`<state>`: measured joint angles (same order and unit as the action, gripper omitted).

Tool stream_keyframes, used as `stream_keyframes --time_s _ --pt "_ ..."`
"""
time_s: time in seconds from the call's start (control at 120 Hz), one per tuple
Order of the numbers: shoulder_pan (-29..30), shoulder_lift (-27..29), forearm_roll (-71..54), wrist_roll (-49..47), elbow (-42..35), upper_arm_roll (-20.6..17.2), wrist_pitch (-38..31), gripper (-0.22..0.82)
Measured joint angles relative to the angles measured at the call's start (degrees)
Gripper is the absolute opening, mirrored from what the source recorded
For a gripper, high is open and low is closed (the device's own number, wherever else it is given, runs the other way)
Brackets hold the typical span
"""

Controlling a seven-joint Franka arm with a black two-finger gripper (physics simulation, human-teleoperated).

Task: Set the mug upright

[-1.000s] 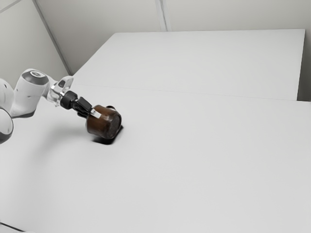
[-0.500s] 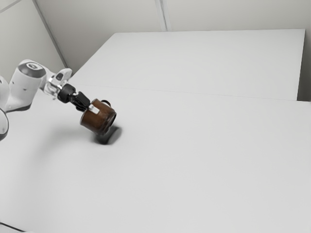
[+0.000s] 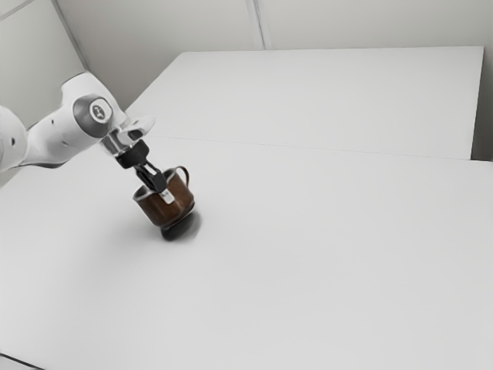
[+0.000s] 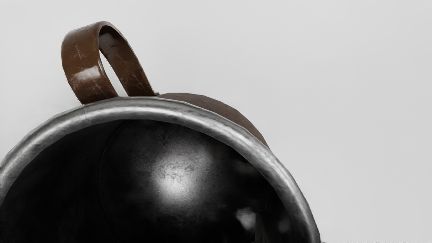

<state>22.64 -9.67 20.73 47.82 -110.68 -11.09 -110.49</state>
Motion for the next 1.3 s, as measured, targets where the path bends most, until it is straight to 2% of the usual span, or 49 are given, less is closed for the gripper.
stream_keyframes --time_s 0.117,0.425,0.767,0.925,1.017,1.142,1.3 --pt "-1.6 2.9 -6.0 -2.2 -3.6 -1.9 -5.3 -0.17" --pt "-1.7 6.2 -14.4 -9.2 -11.4 -5.8 -15.2 -0.17" --pt "-2.4 8.0 -17.3 -14.5 -16.0 -7.9 -21.4 -0.17" --pt "-2.4 7.7 -16.7 -15.5 -16.3 -8.1 -22.1 0.18" --pt "-1.9 7.8 -16.6 -16.0 -16.3 -8.1 -22.3 0.33" --pt "-1.1 8.0 -16.5 -16.6 -16.3 -8.3 -22.5 0.45" --pt "0.4 10.4 -16.5 -17.1 -16.1 -9.4 -21.5 0.53"
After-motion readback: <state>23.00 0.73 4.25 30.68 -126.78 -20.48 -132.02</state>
